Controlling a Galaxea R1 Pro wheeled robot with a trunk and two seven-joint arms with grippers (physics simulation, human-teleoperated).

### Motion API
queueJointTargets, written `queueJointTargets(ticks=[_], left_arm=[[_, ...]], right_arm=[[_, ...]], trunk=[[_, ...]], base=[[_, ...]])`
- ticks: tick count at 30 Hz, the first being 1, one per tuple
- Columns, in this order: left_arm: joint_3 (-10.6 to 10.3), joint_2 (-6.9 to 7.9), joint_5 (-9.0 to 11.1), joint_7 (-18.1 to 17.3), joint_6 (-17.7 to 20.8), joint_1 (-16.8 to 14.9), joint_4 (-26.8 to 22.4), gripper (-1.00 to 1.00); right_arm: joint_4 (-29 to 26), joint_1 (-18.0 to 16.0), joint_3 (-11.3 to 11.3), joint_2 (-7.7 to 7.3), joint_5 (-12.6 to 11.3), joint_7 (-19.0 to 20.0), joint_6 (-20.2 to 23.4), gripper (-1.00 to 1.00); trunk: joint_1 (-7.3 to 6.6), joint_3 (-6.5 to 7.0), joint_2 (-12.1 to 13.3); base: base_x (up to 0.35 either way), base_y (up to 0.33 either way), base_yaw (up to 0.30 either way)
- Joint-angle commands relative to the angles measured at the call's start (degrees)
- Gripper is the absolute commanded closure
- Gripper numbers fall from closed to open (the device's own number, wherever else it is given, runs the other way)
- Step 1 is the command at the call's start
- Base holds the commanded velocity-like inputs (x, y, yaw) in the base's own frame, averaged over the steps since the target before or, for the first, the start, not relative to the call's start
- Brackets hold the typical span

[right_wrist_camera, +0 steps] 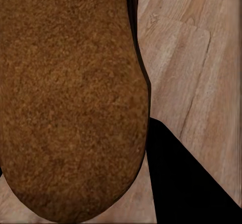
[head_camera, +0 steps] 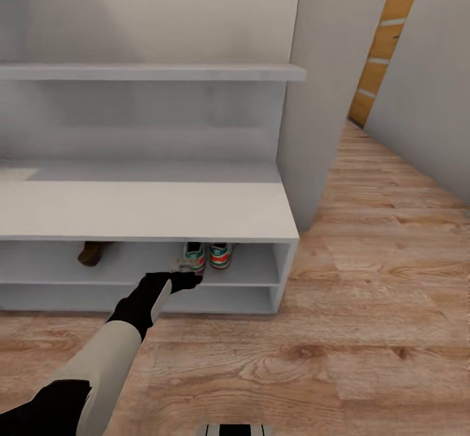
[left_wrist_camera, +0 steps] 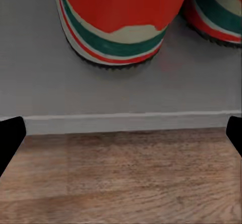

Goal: Pick up the two gym shoes and the two sandals from the corridor floor and place them onto the hallstand (shoe rack) in the corridor, making sure they are on the rack and not on the floor. Arrange them so the two gym shoes are next to each other and the two sandals are next to each other.

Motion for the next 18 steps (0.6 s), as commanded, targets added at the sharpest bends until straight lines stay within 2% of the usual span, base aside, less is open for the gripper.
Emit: queueJointTargets(ticks=[1,10,14,18], left_arm=[[0.17,0.00,0.07,-0.17,0.32,-0.01,-0.08,-1.00],[0.21,0.13,0.05,-0.20,0.16,0.15,-0.08,-1.00],[0.25,0.33,0.04,-0.20,-2.16,0.34,-0.08,-1.00],[0.26,1.57,0.04,-0.19,-4.13,0.41,-0.08,-1.00]], right_arm=[[-0.04,-0.06,-0.02,-0.01,0.34,0.19,0.30,1.00],[0.03,-0.06,-0.02,0.07,0.20,0.28,0.07,1.00],[0.17,-0.06,-0.02,0.21,0.19,0.31,-0.88,1.00],[0.44,-0.06,-0.02,0.38,0.19,0.37,-6.11,1.00]], trunk=[[-0.05,-0.05,-0.02],[-0.05,-0.05,-0.02],[-0.05,-0.05,-0.02],[-0.05,-0.05,-0.02]], base=[[-0.336,0.000,0.000],[-0.337,0.011,0.000],[-0.324,0.096,0.000],[-0.281,0.148,0.000]])
